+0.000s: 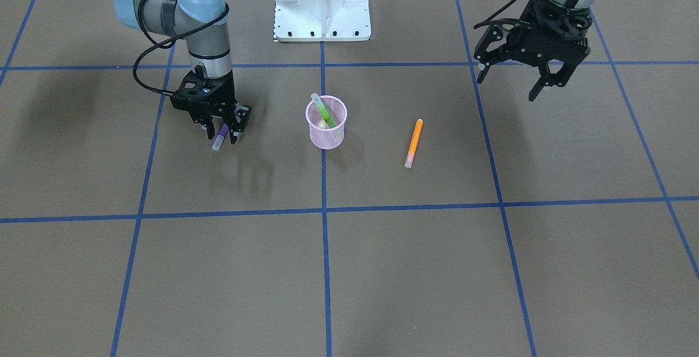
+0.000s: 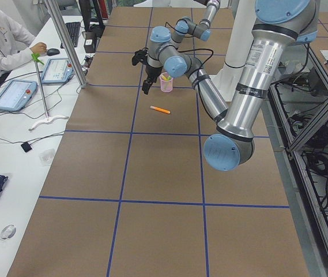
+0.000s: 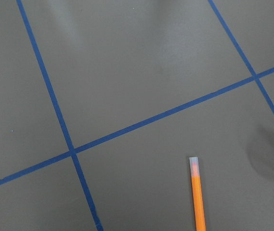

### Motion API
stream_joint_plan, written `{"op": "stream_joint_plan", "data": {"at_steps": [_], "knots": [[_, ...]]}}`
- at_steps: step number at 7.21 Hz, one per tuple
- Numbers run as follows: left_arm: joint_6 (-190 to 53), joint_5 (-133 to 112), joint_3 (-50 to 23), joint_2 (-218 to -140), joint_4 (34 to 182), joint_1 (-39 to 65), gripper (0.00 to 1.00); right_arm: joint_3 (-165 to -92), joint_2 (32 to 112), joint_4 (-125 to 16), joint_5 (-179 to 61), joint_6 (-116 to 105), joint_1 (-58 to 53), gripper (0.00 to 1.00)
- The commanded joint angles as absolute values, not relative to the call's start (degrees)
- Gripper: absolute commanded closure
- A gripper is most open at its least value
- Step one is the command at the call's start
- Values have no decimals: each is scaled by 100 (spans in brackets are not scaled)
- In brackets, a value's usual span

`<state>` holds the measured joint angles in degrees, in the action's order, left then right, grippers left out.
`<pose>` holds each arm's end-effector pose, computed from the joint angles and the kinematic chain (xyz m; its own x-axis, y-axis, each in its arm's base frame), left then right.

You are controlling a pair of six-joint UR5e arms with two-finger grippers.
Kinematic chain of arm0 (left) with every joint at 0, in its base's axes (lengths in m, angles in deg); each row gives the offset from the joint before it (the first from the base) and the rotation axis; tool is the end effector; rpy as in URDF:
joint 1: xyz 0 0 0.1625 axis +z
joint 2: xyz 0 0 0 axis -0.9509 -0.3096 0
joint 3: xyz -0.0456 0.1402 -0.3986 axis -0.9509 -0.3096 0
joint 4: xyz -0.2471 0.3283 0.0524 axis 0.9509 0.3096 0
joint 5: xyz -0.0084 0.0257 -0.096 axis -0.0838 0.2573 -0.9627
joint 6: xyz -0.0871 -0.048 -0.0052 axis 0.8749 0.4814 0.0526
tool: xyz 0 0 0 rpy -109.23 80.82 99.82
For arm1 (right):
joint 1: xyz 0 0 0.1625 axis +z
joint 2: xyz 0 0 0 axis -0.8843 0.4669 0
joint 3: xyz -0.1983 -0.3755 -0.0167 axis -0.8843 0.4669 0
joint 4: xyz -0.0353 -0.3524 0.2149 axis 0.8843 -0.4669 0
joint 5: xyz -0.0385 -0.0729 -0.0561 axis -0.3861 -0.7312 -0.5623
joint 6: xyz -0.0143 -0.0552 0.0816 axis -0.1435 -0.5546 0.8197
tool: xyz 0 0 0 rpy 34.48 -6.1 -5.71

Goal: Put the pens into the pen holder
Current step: 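Withdraw the left arm while the right gripper grasps the purple marker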

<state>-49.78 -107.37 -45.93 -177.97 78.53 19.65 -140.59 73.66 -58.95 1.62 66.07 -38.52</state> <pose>0.2431 -0.4548 0.2429 0.6233 0.3914 -0.6770 -0.0769 0.8922 0.4451 -0.4940 -0.3731 0.3540 0.6963 0.2622 0.6681 -0.4359 0.8940 0.1034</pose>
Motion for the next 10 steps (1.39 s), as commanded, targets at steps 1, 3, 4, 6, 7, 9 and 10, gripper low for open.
{"op": "stream_joint_plan", "data": {"at_steps": [1,3,4,6,7,9,10], "knots": [[-4986,-10737,-4585,-17798,7854,1976,0,-14042,7468,-5883,74,6752,-3861,48],[-4986,-10737,-4567,-17807,7854,1985,0,-14033,7468,-5882,21,6840,-3940,49],[-4986,-10737,-4567,-17799,7854,1985,0,-14033,7451,-5882,12,6893,-3984,52],[-4986,-10737,-4567,-17790,7854,1985,0,-14042,7450,-5882,-14,6902,-4072,52],[-4986,-10737,-4567,-17790,7854,1985,0,-14042,7459,-5882,-41,6911,-4107,52],[-4986,-10737,-4567,-17790,7854,1985,0,-14060,7459,-5891,-49,7016,-4142,65],[-4986,-10737,-4576,-17790,7854,1985,0,-14077,7459,-5900,-41,7095,-4142,100]]}}
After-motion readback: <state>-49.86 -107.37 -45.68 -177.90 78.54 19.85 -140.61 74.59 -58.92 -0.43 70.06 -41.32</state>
